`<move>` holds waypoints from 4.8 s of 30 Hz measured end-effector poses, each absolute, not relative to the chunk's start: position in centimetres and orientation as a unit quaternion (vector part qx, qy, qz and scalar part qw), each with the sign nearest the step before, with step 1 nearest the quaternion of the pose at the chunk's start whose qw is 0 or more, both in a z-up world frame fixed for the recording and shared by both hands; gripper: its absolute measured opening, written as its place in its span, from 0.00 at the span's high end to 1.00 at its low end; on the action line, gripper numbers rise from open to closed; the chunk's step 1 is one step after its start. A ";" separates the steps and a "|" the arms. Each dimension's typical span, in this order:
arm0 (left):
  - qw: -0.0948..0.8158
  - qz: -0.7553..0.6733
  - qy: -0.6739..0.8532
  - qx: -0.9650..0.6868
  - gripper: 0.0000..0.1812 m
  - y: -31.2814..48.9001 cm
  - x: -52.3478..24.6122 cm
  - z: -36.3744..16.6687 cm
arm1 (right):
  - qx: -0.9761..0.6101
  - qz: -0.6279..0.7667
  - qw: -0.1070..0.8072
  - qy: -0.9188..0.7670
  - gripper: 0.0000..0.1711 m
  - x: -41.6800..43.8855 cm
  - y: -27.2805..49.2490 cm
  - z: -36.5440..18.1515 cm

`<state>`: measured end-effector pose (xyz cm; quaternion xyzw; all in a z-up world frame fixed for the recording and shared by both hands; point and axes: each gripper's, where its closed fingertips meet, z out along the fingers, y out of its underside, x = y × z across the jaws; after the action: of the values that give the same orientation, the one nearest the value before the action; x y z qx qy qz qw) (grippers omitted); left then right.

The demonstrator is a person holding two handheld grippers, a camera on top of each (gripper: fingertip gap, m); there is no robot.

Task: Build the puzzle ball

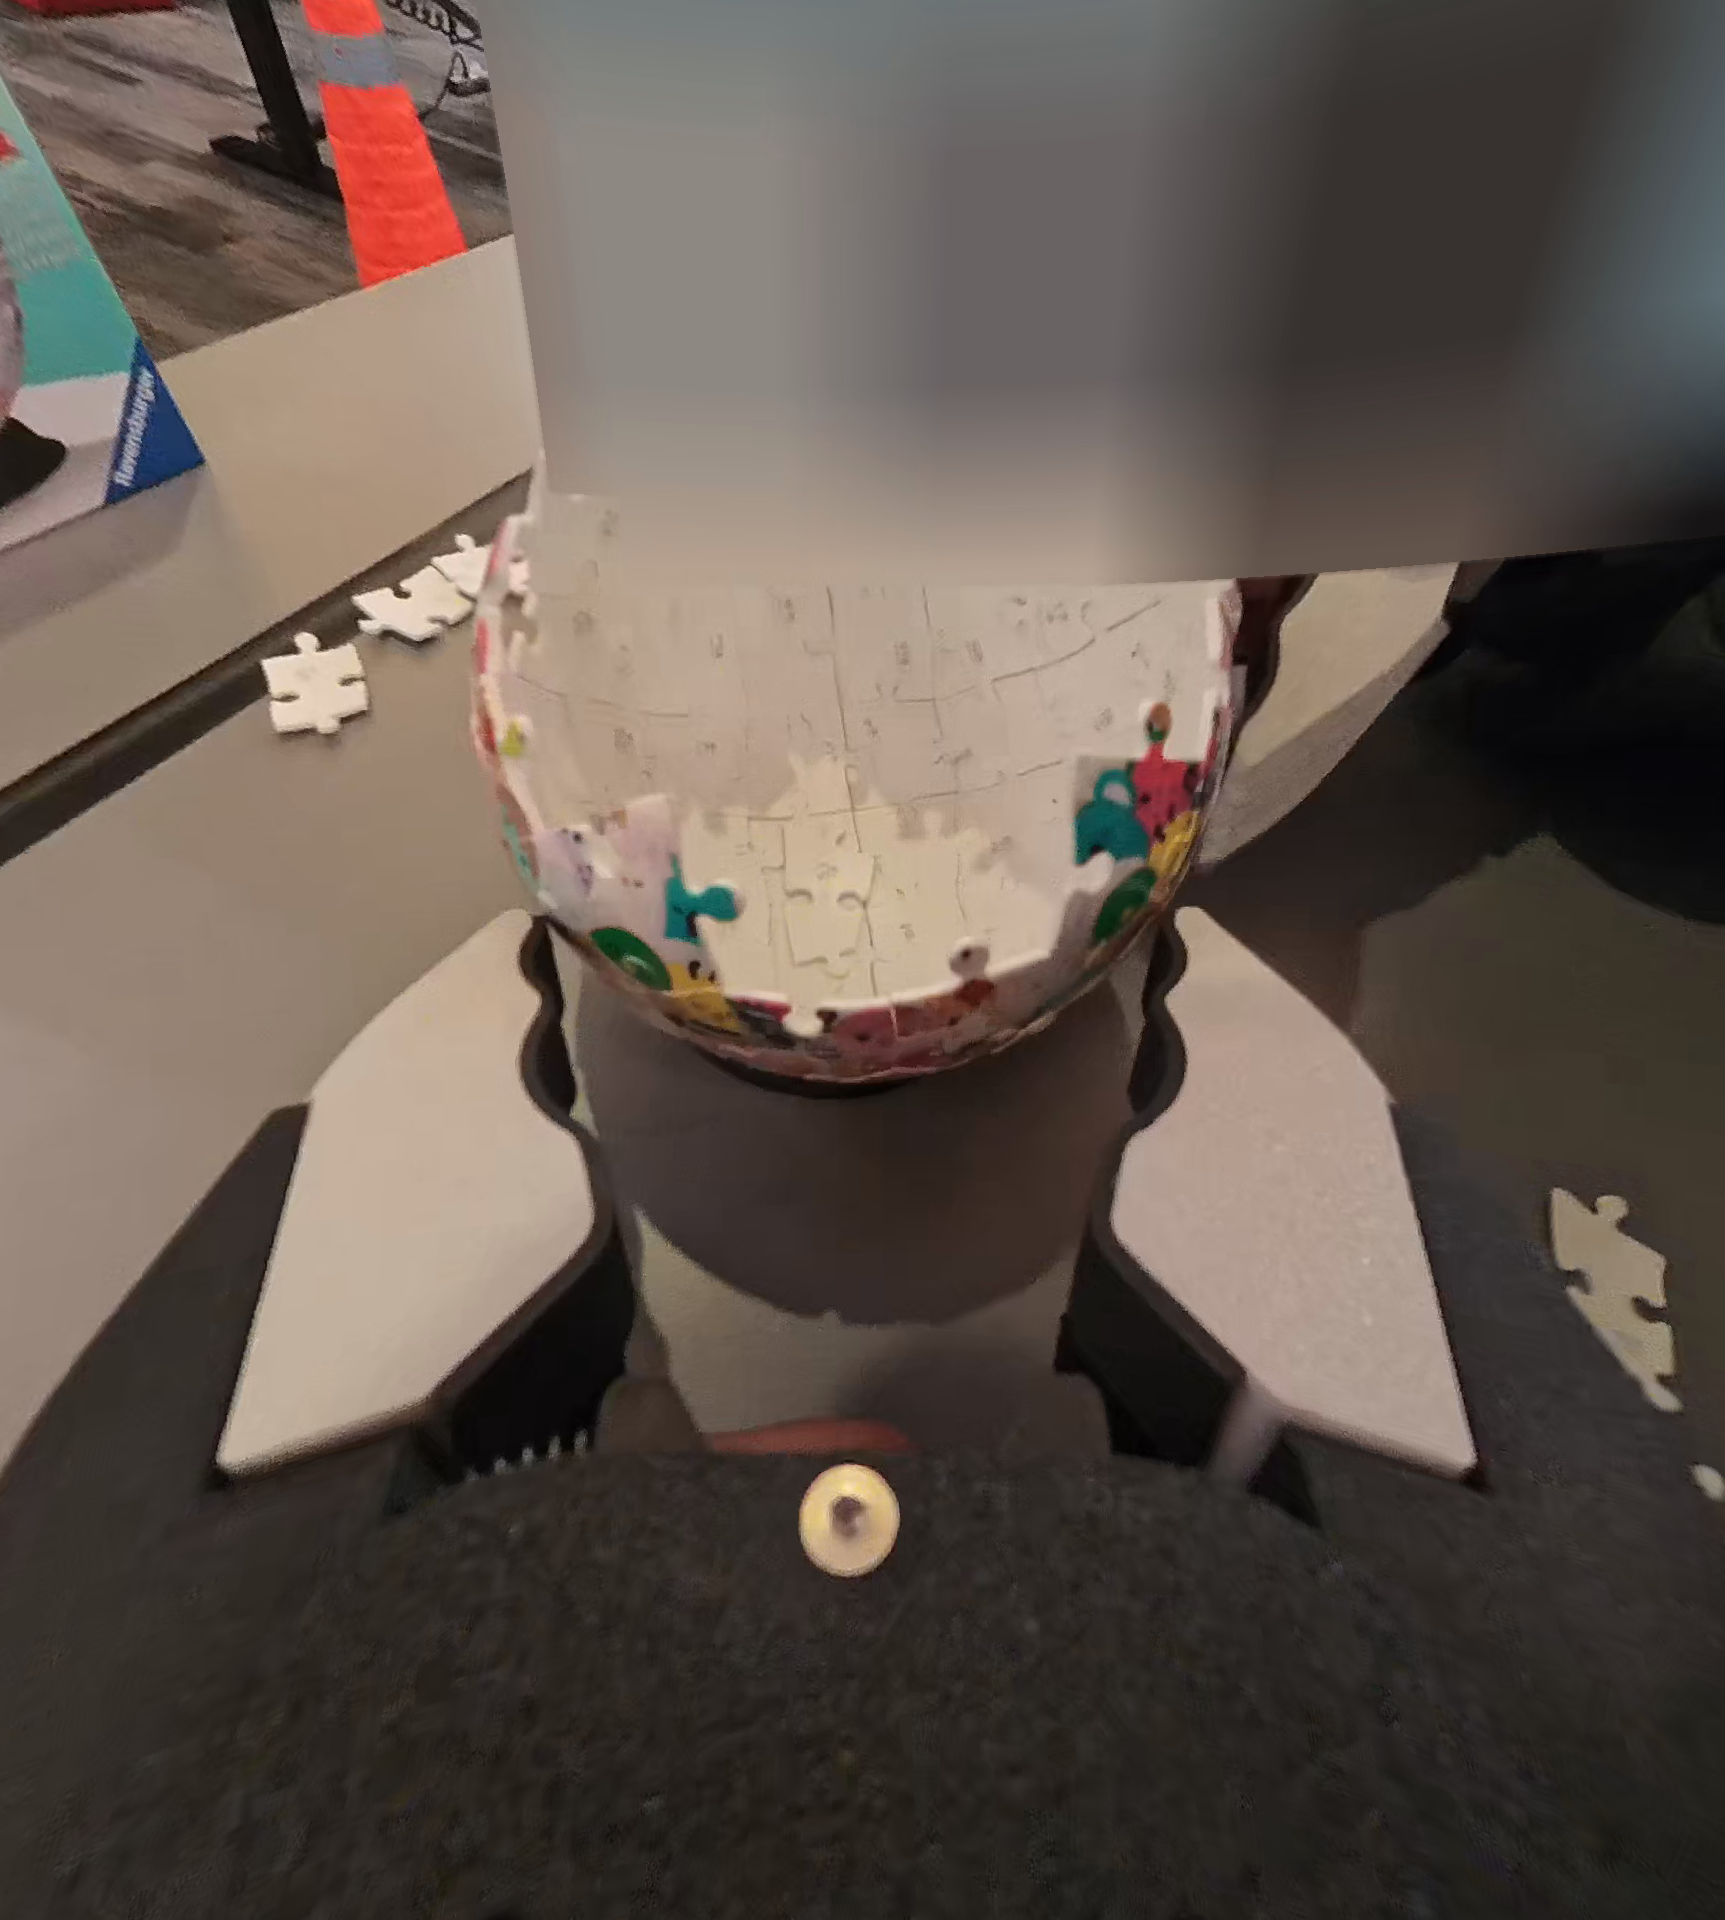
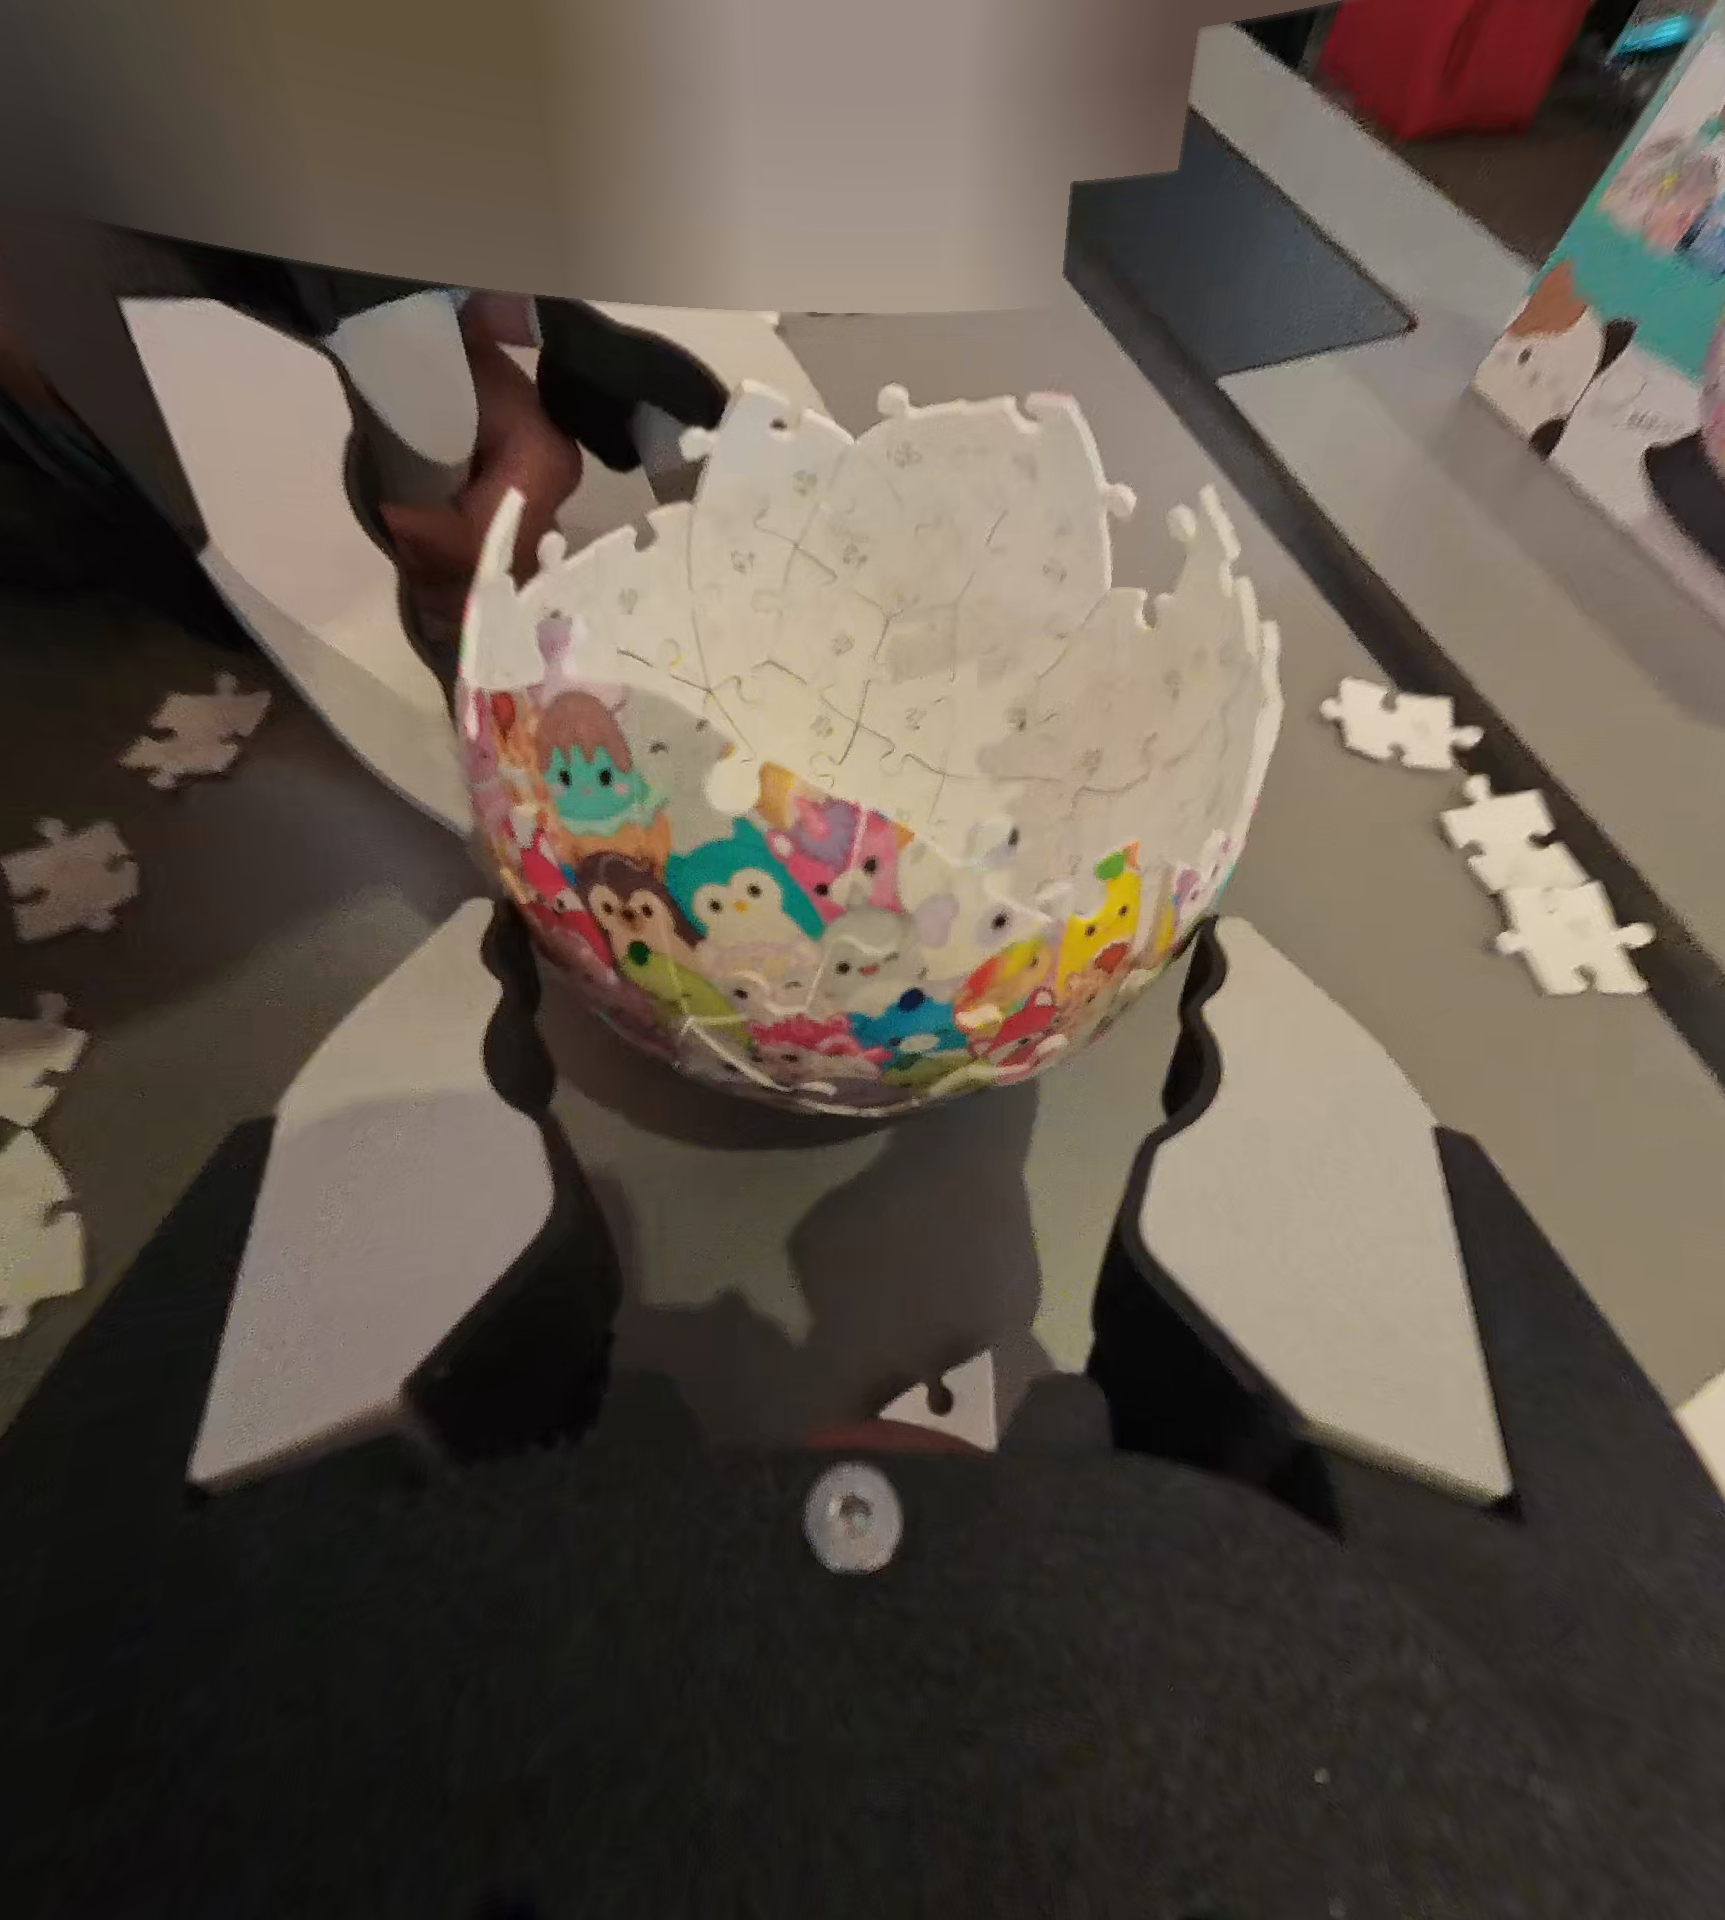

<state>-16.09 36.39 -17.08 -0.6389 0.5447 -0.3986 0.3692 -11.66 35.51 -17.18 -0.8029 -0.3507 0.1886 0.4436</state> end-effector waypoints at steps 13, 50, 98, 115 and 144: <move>0.270 -0.502 0.490 -0.660 0.42 36.8 -16.6 -16.1 | -0.816 0.391 0.376 -0.201 0.35 -10.9 35.0 -15.9; 0.258 -0.498 0.511 -0.652 0.44 36.6 -16.3 -16.8 | -0.774 0.478 0.377 -0.175 0.37 -10.4 35.5 -14.4; 0.266 -0.499 0.503 -0.654 0.56 37.5 -16.6 -16.4 | -0.804 0.455 0.358 -0.136 0.56 -10.0 35.1 -16.4; 0.313 -0.485 0.522 -0.628 0.53 36.3 -17.8 -16.1 | -0.867 0.222 0.417 -0.160 0.57 -7.6 35.5 -13.0; 0.378 -0.510 0.485 -0.602 0.57 37.3 -21.3 -14.1 | -0.948 -0.237 0.186 -0.107 0.83 -6.6 37.0 -14.5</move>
<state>-21.27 37.32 -14.08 -0.6018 0.4850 -0.5098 0.3778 -6.57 36.97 -14.47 -0.9476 -0.1070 -0.2369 0.1856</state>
